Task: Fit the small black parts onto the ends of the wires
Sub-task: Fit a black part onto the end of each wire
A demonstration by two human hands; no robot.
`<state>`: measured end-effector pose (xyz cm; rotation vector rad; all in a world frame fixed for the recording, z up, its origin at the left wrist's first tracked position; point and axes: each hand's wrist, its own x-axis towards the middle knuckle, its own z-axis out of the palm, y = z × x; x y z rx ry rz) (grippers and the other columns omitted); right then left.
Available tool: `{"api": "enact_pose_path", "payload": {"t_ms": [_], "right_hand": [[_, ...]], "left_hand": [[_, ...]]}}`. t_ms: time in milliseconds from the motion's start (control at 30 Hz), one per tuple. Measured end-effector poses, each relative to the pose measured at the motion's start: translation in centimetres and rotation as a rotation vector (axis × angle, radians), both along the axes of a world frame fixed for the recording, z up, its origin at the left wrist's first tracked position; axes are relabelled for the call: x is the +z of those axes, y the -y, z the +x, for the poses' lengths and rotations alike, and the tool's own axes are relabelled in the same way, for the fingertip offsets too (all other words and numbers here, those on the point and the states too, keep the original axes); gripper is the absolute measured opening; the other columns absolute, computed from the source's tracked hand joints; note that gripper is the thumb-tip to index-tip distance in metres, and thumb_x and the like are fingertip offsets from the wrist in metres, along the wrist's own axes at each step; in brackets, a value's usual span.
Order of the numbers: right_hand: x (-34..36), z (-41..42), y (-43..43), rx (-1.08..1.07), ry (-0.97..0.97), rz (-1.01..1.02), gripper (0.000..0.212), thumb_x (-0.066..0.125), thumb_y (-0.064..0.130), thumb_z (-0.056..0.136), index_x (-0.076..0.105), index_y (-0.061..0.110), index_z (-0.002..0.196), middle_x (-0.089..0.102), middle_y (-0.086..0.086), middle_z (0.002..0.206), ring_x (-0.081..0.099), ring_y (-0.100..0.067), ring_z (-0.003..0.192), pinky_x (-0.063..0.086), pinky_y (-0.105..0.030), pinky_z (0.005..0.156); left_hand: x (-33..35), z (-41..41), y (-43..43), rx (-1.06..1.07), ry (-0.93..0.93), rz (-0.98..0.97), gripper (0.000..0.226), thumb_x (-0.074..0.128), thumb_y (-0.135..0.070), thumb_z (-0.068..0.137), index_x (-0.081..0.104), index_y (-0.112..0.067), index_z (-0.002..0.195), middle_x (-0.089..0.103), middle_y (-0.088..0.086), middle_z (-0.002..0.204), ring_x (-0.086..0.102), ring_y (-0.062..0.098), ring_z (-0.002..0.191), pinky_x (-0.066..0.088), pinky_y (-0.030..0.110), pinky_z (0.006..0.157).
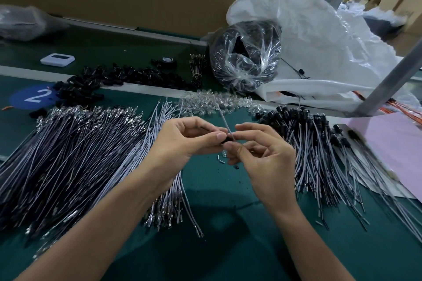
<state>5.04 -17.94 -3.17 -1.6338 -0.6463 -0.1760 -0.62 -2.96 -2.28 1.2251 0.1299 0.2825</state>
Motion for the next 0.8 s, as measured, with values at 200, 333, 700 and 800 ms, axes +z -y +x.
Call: {"api": "enact_pose_path", "payload": {"t_ms": [200, 333, 700, 800], "right_hand": [[0.2, 0.2, 0.4, -0.061, -0.025, 0.011, 0.006, 0.076, 0.024, 0.078, 0.076, 0.019, 0.081, 0.073, 0.002, 0.079, 0.07, -0.019, 0.064, 0.058, -0.039, 0.064], [0.4, 0.9, 1.0, -0.107, 0.019, -0.01, 0.012, 0.076, 0.013, 0.083, 0.077, 0.022, 0.09, 0.075, 0.007, 0.079, 0.069, -0.013, 0.073, 0.057, -0.03, 0.07], [0.3, 1.0, 1.3, -0.131, 0.254, -0.179, 0.011, 0.077, 0.002, 0.08, 0.078, 0.013, 0.081, 0.065, 0.01, 0.07, 0.059, -0.005, 0.064, 0.041, -0.009, 0.063], [0.3, 1.0, 1.4, -0.137, 0.263, -0.181, 0.012, 0.077, 0.002, 0.079, 0.078, 0.014, 0.08, 0.066, 0.008, 0.071, 0.061, -0.008, 0.065, 0.044, -0.012, 0.062]], "left_hand": [[0.4, 0.0, -0.7, 0.148, 0.012, -0.094, 0.024, 0.083, -0.023, 0.049, 0.078, -0.013, 0.071, 0.076, 0.011, 0.082, 0.074, 0.018, 0.07, 0.059, 0.024, 0.06], [0.3, 0.2, -1.6, 0.226, 0.047, -0.266, 0.02, 0.074, -0.006, 0.062, 0.074, -0.007, 0.082, 0.076, 0.01, 0.089, 0.073, 0.017, 0.079, 0.058, 0.021, 0.066], [0.6, 0.2, -1.6, 0.246, 0.021, -0.388, 0.01, 0.07, -0.004, 0.064, 0.076, -0.012, 0.064, 0.074, 0.006, 0.078, 0.074, 0.015, 0.074, 0.058, 0.019, 0.064], [0.5, 0.3, -1.7, 0.265, 0.022, -0.405, 0.01, 0.07, -0.003, 0.064, 0.076, -0.011, 0.065, 0.075, 0.007, 0.078, 0.074, 0.016, 0.073, 0.058, 0.02, 0.064]]}}
